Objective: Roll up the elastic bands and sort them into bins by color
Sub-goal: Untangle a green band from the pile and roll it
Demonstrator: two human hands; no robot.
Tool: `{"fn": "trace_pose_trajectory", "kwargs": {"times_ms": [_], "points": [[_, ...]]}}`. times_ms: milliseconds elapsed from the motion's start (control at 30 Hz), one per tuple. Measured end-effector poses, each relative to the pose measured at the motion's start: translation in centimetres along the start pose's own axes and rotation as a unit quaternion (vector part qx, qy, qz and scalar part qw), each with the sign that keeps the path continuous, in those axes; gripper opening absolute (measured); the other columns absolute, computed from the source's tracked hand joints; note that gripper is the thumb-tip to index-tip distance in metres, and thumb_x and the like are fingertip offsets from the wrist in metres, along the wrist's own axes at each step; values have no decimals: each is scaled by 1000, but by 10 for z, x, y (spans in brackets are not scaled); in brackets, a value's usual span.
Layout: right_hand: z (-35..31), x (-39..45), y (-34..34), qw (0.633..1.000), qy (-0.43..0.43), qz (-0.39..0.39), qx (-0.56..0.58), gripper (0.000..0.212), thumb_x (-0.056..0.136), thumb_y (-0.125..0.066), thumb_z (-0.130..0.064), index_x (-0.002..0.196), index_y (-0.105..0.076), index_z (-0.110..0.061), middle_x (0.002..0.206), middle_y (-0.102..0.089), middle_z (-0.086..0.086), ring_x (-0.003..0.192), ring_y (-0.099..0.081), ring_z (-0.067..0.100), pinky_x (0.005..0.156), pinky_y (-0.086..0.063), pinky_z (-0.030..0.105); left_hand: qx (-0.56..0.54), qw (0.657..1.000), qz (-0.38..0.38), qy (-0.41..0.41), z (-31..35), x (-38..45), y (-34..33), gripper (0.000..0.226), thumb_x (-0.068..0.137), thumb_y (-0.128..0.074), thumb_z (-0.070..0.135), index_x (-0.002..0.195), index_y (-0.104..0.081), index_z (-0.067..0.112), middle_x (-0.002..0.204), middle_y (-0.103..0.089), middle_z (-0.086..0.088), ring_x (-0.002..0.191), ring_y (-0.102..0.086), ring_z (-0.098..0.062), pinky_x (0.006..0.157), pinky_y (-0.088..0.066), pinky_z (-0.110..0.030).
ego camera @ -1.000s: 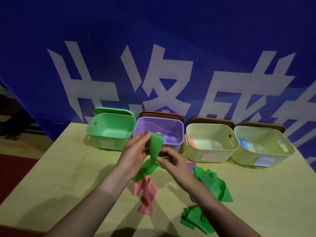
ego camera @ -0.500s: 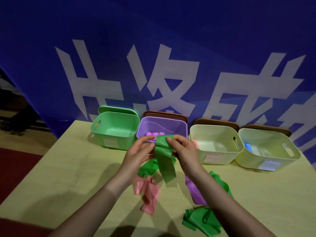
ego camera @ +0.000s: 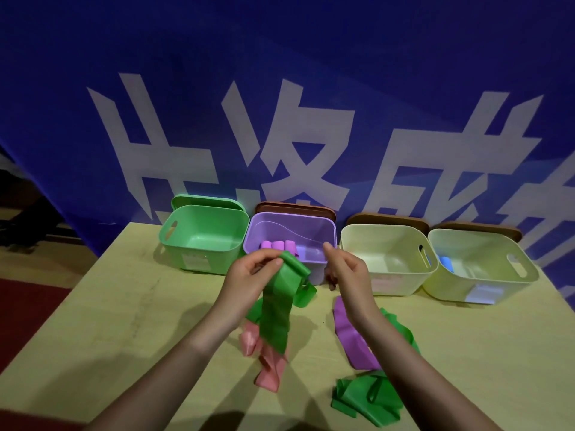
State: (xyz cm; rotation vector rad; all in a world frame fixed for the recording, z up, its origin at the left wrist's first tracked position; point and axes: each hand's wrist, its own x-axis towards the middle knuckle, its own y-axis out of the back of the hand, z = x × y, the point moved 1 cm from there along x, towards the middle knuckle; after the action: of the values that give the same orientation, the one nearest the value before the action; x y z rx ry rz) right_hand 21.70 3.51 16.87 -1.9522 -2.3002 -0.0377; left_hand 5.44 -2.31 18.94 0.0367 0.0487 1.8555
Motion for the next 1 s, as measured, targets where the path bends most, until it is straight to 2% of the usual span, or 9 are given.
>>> {"fn": "trace_pose_trajectory", "kwargs": {"times_ms": [100, 200, 333, 467, 533, 633, 767, 867, 1000], "points": [[5, 8, -1, 995, -3, -100, 3, 49, 80, -53, -52, 97, -68, -8, 100, -69, 1, 96, -62, 12, 86, -46, 31, 17, 999, -44, -13, 7, 1, 1, 20, 91, -58, 6, 87, -70, 22, 77, -70, 12, 76, -61, 1, 74, -48, -15], [10, 10, -12, 969, -63, -235, 47, 46, 84, -53, -47, 120, -65, -22, 131, -61, 2, 126, -52, 20, 108, -38, 40, 4, 997, -76, -10, 12, 2, 1, 18, 91, -59, 7, 87, -71, 19, 80, -70, 6, 77, -62, -4, 75, -49, -17], [14, 5, -15, 950, -112, -271, 104, 34, 80, -62, -39, 99, -73, -13, 103, -70, 6, 97, -64, 20, 86, -50, 31, -19, 996, -88, 1, 12, 6, 8, 8, 82, -66, 18, 82, -74, 18, 82, -70, -3, 77, -62, -9, 75, -49, -21], [14, 6, -6, 980, -59, -176, 72, 14, 76, -76, -16, 72, -63, -16, 62, -53, -5, 59, -50, 6, 58, -41, 19, 32, 997, -59, 45, 7, 12, 20, 13, 90, -59, 6, 88, -71, 11, 83, -69, -5, 75, -62, -11, 68, -49, -23], [15, 7, -2, 991, -1, -135, -20, 19, 78, -75, -6, 74, -63, -20, 65, -55, -9, 62, -49, 6, 61, -42, 20, 36, 996, -30, 79, 0, 14, 24, 14, 92, -57, 7, 90, -71, 11, 85, -71, -8, 79, -64, -18, 65, -53, -29], [13, 2, -1, 971, 128, -110, -172, 14, 76, -71, -21, 76, -62, -32, 75, -63, -19, 71, -55, 2, 70, -44, 18, 2, 995, 8, 103, -9, 14, 23, 18, 93, -54, 4, 93, -71, 9, 81, -73, -7, 79, -67, -25, 66, -57, -28], [11, -12, -3, 912, 273, -126, -279, 9, 82, -65, -25, 86, -68, -18, 85, -66, -12, 82, -61, 3, 73, -47, 18, -145, 981, 15, 125, -8, 11, 10, 21, 95, -47, -2, 102, -66, 0, 85, -74, -10, 76, -72, -18, 68, -58, -24], [17, -18, -4, 887, 287, -140, -334, 10, 84, -63, -25, 90, -68, -21, 88, -66, -8, 83, -63, 10, 65, -53, 33, -259, 956, 39, 131, 1, 9, 3, 20, 92, -49, -2, 103, -66, -4, 97, -73, -14, 86, -72, -21, 73, -59, -27], [20, -18, -3, 896, 270, -147, -320, 14, 84, -62, -25, 94, -71, -19, 90, -66, -7, 85, -62, 8, 71, -52, 29, -225, 970, 37, 88, 9, 2, -6, 15, 88, -57, 0, 98, -68, 1, 101, -72, -15, 90, -69, -21, 73, -58, -25]]}}
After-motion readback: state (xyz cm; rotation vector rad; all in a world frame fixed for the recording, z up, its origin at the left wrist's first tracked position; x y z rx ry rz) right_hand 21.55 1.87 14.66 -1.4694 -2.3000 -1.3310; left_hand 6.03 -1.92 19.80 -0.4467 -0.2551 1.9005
